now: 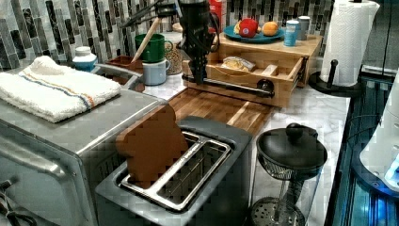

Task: Close the drawer.

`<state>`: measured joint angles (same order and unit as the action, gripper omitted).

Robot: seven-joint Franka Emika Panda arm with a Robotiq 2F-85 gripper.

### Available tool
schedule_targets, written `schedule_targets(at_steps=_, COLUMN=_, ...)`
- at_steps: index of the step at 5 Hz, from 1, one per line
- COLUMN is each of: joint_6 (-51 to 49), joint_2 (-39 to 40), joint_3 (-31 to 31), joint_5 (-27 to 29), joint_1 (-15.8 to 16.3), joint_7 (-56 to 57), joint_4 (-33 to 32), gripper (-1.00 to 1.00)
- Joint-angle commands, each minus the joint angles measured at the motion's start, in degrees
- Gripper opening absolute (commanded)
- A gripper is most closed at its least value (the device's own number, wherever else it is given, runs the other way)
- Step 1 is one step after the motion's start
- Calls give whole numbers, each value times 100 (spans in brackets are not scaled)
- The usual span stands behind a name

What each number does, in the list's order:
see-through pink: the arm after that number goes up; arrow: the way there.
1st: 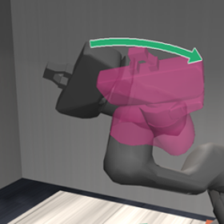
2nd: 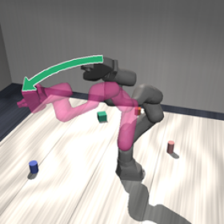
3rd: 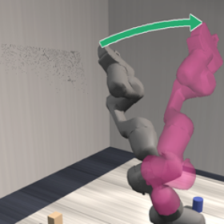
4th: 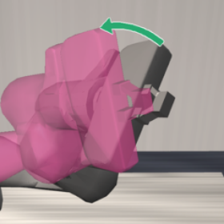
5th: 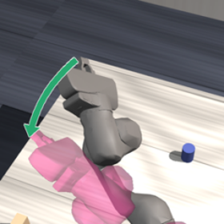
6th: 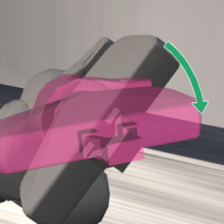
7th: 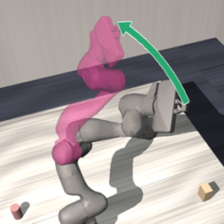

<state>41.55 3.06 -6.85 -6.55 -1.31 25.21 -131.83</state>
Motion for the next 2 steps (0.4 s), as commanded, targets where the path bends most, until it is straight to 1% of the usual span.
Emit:
schedule_targets(at_steps=1, joint_6=660, joint_2=632, joint_3=411, joint_5=-449, joint_1=-382, joint_7=1012, joint_4=46, gripper=-100)
schedule_targets(at_steps=2, joint_6=274, joint_2=548, joint_3=384, joint_5=-505, joint_1=-634, joint_7=1527, joint_4=197, gripper=-100)
